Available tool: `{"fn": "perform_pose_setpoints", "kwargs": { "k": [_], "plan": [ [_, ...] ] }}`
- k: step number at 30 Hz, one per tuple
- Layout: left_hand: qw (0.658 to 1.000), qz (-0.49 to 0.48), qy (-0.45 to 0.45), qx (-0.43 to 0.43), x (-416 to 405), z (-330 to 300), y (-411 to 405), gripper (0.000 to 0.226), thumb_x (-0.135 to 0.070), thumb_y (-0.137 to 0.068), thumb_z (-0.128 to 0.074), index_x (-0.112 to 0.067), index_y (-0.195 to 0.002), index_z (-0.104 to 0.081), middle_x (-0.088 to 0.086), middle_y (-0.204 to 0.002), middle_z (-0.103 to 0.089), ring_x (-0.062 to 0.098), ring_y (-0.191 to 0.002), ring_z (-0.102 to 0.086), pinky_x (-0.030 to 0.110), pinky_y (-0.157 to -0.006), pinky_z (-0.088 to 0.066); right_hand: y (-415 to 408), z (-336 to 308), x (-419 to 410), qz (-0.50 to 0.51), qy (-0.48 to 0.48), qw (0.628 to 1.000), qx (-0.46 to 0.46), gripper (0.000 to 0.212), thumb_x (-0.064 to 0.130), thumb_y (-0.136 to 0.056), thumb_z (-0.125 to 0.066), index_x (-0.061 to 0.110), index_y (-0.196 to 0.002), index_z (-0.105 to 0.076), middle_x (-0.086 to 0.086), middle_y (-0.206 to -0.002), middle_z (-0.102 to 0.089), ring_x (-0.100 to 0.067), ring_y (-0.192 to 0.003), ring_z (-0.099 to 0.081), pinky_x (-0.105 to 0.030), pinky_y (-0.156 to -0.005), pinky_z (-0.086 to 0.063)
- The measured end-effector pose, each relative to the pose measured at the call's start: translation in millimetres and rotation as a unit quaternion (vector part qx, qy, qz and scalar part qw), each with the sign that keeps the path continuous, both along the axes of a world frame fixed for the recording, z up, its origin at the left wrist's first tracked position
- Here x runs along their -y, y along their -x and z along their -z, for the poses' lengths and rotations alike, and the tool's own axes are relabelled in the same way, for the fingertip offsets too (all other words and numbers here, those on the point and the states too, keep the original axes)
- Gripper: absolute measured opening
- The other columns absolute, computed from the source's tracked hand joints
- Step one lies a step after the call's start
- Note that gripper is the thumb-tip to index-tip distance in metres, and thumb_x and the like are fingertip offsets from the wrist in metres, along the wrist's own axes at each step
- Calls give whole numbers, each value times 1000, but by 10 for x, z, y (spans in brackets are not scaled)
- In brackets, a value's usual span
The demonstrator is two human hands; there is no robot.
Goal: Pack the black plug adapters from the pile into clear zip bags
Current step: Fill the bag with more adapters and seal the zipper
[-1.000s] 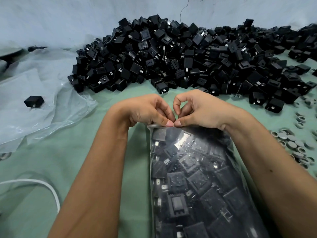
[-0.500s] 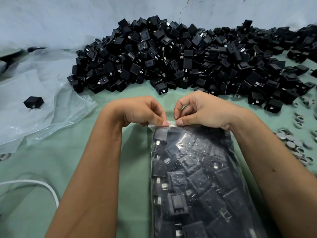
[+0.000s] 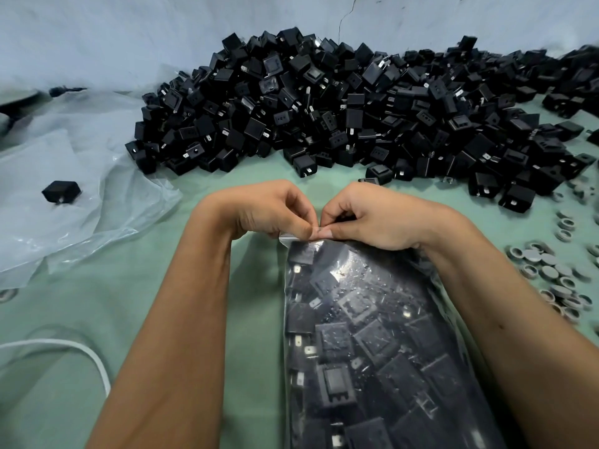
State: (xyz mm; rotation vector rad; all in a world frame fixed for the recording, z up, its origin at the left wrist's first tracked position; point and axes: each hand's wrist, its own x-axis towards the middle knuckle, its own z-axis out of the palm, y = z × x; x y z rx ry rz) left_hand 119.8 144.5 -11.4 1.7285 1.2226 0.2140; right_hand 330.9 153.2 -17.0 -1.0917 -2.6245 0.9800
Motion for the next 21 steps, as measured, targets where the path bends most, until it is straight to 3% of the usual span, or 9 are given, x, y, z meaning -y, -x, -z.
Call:
{"fn": "perform_pose_setpoints", "kwargs": {
  "k": [4,9,14,18,21],
  "plan": [
    [1000,9,0,13,-13,29,33,9,-6,-85,-75,-12,-79,-79,3,-67,-63,13,-63,-50,27,-64,-38,-67,-15,-31,32,18,999,-2,25,42,-94,-73,27,-74,-76,9,-59,-62,-3,-53,-48,-26,-58,-43],
    [1000,7,2,12,-31,34,-25,5,-14,-81,-76,-10,-83,-79,7,-72,-68,14,-66,-58,26,-68,-44,-191,-42,-52,47,54,997,-1,16,38,-90,-78,30,-77,-79,6,-72,-74,-3,-63,-62,-34,-75,-54],
    [999,34,-16,-21,-66,43,-150,12,-6,-95,-69,-9,-90,-79,-8,-61,-66,2,-54,-55,16,-56,-43,-136,-31,-64,32,25,999,25,19,35,-91,-77,31,-73,-75,15,-59,-65,3,-53,-53,-17,-59,-42],
    [999,44,-20,8,-45,80,-143,11,-5,-96,-68,-5,-89,-77,3,-69,-63,11,-62,-52,24,-61,-42,-150,-24,-61,35,34,999,21,20,39,-90,-77,30,-72,-76,14,-59,-65,2,-52,-52,-18,-59,-40],
    [998,48,-15,21,-31,87,-105,11,-7,-95,-70,1,-92,-75,12,-74,-64,15,-64,-53,23,-59,-42,-245,-26,-72,58,45,997,21,35,46,-93,-72,18,-72,-74,0,-57,-59,-7,-51,-46,-24,-55,-39]
  ]
}}
